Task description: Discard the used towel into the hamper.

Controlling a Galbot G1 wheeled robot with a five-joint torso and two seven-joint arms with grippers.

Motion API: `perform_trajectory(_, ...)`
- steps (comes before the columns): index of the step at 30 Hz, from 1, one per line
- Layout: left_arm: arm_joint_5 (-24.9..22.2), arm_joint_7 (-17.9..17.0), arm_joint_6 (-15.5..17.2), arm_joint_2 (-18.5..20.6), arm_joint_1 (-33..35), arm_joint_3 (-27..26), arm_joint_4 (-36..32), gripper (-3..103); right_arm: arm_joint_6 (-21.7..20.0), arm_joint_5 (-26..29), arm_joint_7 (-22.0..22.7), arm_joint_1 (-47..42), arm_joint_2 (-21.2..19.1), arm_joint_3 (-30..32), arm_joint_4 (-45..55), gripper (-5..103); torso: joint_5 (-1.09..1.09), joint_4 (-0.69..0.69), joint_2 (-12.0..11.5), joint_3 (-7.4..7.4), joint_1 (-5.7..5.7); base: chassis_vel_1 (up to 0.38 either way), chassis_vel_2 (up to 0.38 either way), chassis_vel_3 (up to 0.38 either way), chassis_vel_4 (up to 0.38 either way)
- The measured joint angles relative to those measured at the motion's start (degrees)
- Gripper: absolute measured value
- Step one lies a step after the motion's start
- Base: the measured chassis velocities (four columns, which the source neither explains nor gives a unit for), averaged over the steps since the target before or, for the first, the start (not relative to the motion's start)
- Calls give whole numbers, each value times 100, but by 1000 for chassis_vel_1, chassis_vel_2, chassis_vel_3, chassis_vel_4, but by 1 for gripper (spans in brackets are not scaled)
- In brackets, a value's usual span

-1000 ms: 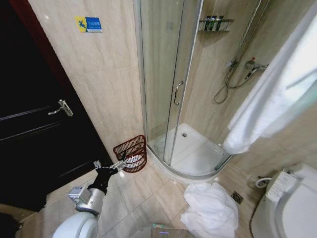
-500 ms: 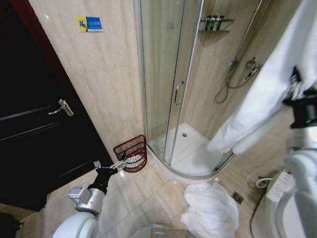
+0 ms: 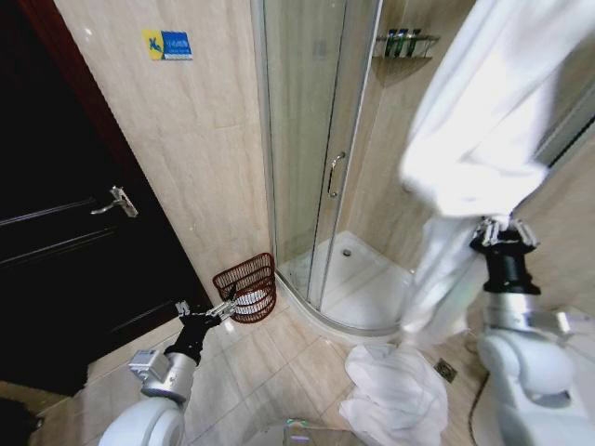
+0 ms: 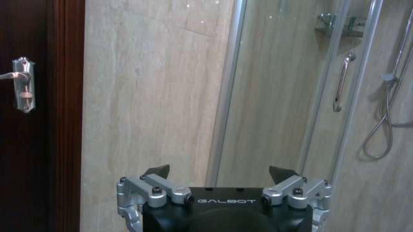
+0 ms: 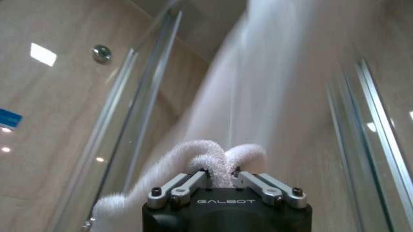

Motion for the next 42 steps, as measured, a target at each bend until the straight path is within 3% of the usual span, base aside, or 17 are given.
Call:
perform_trajectory(10,0,0,0,0,0,0,0,100,341,-458,-73,-322,312,29,522,9,2,-1,0,0,0,0,0,0,0)
perform_trajectory(33,0,0,0,0,0,0,0,100,360,-270,534,-321,178,49,1095,9,1,0,0,0,0,0,0,0,0)
perform_trajectory(42,0,0,0,0,0,0,0,100,252,-277,513,-355,177,26,1104,9,2,0,0,0,0,0,0,0,0)
